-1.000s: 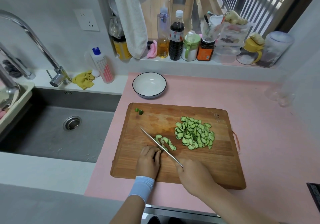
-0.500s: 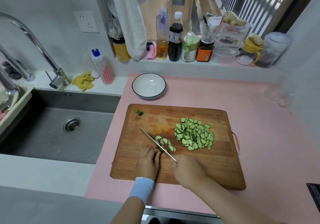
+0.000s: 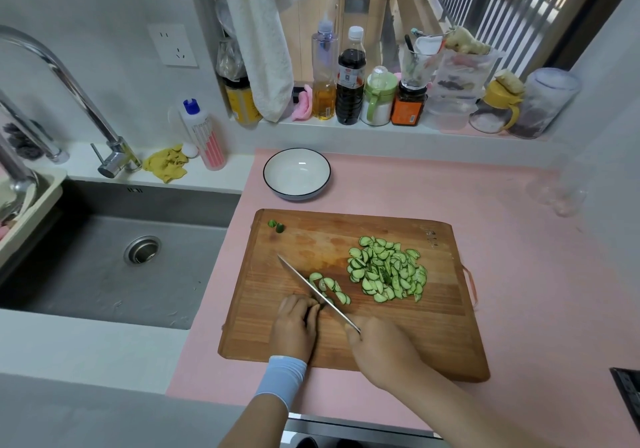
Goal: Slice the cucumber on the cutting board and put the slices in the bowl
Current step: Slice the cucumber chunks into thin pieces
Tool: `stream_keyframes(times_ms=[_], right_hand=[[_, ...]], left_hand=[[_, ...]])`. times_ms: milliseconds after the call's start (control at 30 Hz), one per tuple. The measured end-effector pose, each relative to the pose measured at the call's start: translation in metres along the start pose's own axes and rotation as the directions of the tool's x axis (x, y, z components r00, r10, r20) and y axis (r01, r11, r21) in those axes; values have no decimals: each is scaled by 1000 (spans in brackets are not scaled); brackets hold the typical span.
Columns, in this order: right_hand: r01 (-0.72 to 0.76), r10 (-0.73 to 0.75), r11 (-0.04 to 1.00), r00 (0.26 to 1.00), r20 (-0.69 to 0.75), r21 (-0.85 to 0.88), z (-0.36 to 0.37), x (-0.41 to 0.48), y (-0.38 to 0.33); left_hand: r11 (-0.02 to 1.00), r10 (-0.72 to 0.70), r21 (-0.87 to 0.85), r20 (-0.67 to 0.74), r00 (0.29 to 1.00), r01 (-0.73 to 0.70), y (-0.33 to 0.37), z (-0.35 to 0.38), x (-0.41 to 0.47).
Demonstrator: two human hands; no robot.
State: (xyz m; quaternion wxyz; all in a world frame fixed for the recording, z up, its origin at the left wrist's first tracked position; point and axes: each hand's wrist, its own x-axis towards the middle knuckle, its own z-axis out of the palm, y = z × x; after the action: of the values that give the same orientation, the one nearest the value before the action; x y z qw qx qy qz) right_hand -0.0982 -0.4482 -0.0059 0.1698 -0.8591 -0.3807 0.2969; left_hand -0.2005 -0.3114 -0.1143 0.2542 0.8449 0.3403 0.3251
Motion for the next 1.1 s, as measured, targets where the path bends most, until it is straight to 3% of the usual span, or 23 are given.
stream_keyframes(times_ms=[667,1100], right_hand=[[-81,77,995,995,66,56,1,27,-10],[-25,24,998,1000,17,55,0,-4,2]], left_hand=[[1000,-5,-14,22,1000,5,-6,1,-1],[1000,6,-26,10,1000,-6,-7,3,-2]])
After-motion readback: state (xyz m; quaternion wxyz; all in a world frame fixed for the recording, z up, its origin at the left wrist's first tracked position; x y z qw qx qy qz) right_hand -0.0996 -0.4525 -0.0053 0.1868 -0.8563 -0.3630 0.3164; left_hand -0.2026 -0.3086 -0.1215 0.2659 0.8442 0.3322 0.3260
